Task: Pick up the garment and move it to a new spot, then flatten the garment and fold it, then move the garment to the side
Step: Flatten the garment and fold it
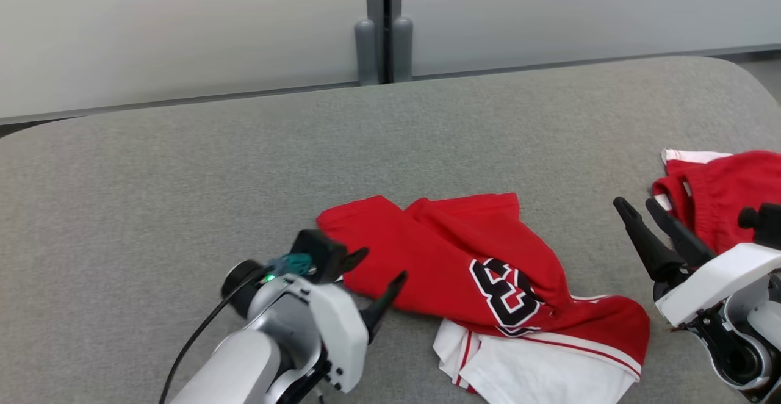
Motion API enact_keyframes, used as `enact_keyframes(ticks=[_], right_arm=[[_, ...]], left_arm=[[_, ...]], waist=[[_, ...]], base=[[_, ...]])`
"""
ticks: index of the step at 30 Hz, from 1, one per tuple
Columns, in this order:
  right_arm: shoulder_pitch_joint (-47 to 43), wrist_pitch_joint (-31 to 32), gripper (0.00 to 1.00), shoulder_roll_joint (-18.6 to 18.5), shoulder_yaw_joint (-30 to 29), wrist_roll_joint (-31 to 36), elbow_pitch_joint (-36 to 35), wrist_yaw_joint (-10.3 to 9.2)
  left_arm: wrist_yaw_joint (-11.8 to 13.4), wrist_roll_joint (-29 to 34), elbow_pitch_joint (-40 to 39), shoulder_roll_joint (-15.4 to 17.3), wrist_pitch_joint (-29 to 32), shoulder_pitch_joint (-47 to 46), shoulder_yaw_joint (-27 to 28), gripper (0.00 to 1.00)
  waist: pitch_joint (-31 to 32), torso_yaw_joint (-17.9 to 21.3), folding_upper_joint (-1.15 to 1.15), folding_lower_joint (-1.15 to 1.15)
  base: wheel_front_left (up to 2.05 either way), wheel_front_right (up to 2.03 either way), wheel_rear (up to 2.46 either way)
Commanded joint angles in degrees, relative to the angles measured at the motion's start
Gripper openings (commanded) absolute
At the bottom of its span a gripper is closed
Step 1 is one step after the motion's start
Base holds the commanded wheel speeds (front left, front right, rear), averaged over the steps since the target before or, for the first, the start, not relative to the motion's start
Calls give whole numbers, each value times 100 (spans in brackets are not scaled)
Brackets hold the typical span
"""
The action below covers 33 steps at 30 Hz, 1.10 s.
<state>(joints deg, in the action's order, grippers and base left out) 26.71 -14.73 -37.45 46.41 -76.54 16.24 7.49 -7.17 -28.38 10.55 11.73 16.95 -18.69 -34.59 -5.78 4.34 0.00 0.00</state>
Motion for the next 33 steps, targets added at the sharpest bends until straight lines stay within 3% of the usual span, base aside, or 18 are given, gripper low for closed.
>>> enact_keyframes(ticks=[1, 9, 13, 22, 23, 25, 33], right_arm=[[-41, -45, 100, 5, -66, 68, 42, 1], [-54, -53, 100, 264, -362, 352, 63, 1], [-49, -54, 100, 344, -494, 418, 55, 1], [-60, -52, 100, 492, -597, 552, 32, 1], [-47, -52, 100, 503, -587, 557, 43, 1], [-35, -52, 100, 520, -573, 557, 60, 1], [-101, -52, 100, 491, -561, 515, 136, 1]], left_arm=[[-27, -82, -28, -10, 72, -174, -79, 100], [-31, -935, 256, 135, 916, -1162, -1194, 100], [-30, -1306, 380, 402, 1225, -1559, -1712, 100], [-32, -1038, 1240, 403, 802, -2182, -2415, 100], [-32, -1025, 1363, 371, 768, -2205, -2508, 76], [-32, -1098, 1569, 301, 713, -2264, -2664, 0], [-31, -1218, 1971, 190, 316, -2526, -2789, 0]], waist=[[-112, 128, 0, 0], [-462, 579, 0, 0], [-627, 766, 0, 0], [-814, 946, 0, 0], [-816, 961, 0, 0], [-809, 983, 0, 0], [-717, 954, 0, 0]], base=[[0, 0, 0], [0, 0, 0], [0, 0, 0], [0, 0, 0], [0, 0, 0], [0, 0, 0], [0, 0, 0]])
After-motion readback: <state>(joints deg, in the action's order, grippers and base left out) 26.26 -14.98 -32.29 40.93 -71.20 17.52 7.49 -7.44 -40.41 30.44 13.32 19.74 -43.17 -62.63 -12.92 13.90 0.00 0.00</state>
